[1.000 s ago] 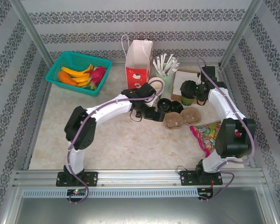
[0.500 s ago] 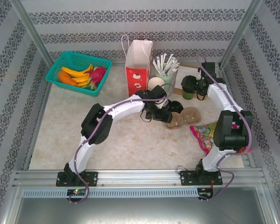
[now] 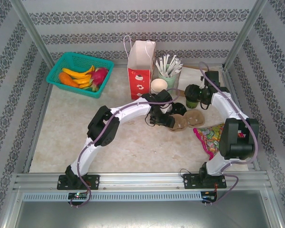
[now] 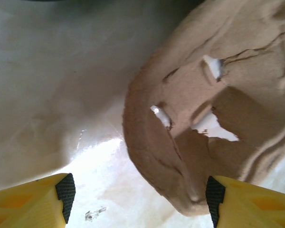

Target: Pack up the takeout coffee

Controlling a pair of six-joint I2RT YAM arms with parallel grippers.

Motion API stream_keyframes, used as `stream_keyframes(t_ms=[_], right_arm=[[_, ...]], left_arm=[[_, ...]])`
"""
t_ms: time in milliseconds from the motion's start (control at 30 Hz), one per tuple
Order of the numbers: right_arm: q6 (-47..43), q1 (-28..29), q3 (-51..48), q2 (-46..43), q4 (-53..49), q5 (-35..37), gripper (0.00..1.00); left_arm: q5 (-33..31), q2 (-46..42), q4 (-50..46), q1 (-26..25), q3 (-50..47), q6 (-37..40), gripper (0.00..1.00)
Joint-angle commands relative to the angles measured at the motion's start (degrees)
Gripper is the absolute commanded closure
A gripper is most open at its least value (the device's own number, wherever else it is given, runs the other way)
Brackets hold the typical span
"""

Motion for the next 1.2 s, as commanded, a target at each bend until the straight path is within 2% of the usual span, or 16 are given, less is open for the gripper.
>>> stream_keyframes(t_ms=[0,167,467,767,967,1167], right_arm=[[-0.46,-0.70,1.76,3.51,2.26,1.21,0.25],[3.68,-0.25,3.03,6.26,5.40,-1.97,0.25],[5.84,0.72,6.36,10.32,5.64,-2.17,0.23],[7.00,1.33,9.99,13.78,4.51,-0.90,0.19],[5.49,1.41,11.08,12.18,0.85,-1.17,0.08],[3.09,1.42,9.60,7.76,-2.15,0.95,0.02]], left_arm=[[-1.57,1.00,-3.15,-0.60,2.21,0.30,0.33],[-4.51,0.27,-3.73,-0.58,1.78,-0.16,0.50],[-5.95,-4.54,-3.35,-0.50,-4.60,0.15,0.59],[-6.90,-11.34,-2.01,-0.32,-13.32,1.67,0.59],[-6.25,-14.61,-1.65,0.03,-16.33,2.38,0.53],[-5.13,-19.54,0.65,0.64,-20.29,3.15,0.45]])
